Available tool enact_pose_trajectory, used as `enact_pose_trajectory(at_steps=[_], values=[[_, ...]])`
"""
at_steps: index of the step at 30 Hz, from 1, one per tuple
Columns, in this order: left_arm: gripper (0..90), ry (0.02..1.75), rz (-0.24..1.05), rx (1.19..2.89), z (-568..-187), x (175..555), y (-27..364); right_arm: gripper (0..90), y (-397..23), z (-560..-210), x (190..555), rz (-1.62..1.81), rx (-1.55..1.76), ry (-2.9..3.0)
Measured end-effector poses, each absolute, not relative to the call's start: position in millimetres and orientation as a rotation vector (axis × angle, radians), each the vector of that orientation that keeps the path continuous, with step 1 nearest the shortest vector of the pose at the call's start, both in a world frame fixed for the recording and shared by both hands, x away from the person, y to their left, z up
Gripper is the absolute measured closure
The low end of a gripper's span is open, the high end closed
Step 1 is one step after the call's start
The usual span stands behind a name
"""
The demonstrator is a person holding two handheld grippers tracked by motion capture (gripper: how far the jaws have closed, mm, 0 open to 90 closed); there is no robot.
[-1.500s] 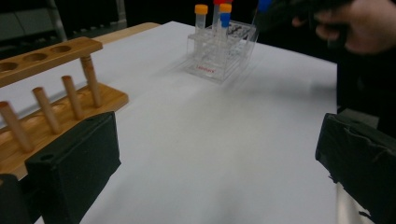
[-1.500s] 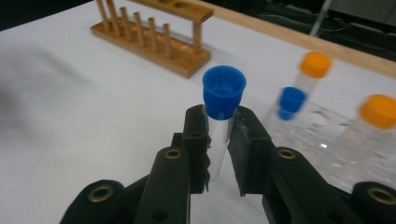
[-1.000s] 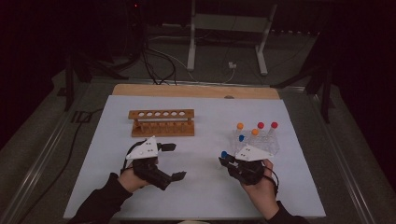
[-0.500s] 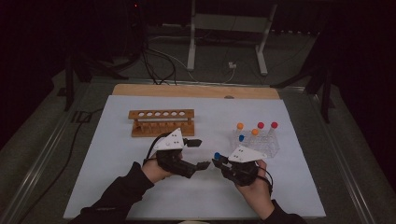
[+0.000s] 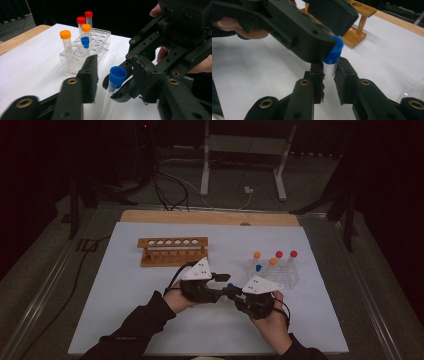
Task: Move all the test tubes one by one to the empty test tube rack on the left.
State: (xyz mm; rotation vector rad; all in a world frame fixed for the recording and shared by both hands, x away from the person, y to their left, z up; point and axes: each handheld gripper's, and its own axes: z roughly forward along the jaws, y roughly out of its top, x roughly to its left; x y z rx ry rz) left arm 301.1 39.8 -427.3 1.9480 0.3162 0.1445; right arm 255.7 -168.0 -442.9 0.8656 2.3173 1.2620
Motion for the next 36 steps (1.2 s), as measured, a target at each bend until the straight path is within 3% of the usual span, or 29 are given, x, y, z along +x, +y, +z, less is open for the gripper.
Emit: enact_pose_trajectory(at_steps=[7, 19, 22, 23, 25, 27, 29, 30, 34, 35, 36], values=[[73.6, 0.296, 0.130, 1.973, -429, 303, 37, 77.2, -169, -442, 256, 1.265, 0.869, 2.310], [77.3, 0.277, 0.186, 1.986, -426, 303, 37, 75.7, -171, -442, 257, 1.282, 0.873, 2.296], [77.4, 0.288, 0.207, 1.982, -424, 307, 41, 67.6, -172, -443, 257, 1.287, 0.872, 2.292], [77.4, 0.294, 0.208, 1.979, -423, 308, 42, 60.9, -173, -444, 258, 1.303, 0.871, 2.294], [77.4, 0.304, 0.221, 1.978, -421, 311, 45, 58.5, -175, -444, 261, 1.330, 0.880, 2.314], [77.4, 0.324, 0.242, 1.970, -418, 316, 51, 47.9, -176, -444, 262, 1.330, 0.913, 2.297], [77.4, 0.329, 0.249, 1.968, -416, 318, 53, 47.4, -177, -444, 262, 1.325, 0.920, 2.290], [77.4, 0.340, 0.265, 1.962, -413, 321, 57, 39.0, -177, -444, 261, 1.330, 0.935, 2.273], [77.4, 0.352, 0.289, 1.955, -406, 327, 63, 30.2, -178, -443, 260, 1.337, 0.936, 2.238], [77.4, 0.351, 0.295, 1.956, -404, 329, 65, 22.2, -178, -442, 259, 1.349, 0.948, 2.202], [77.4, 0.354, 0.308, 1.957, -401, 331, 67, 20.4, -179, -441, 259, 1.358, 0.952, 2.185]])
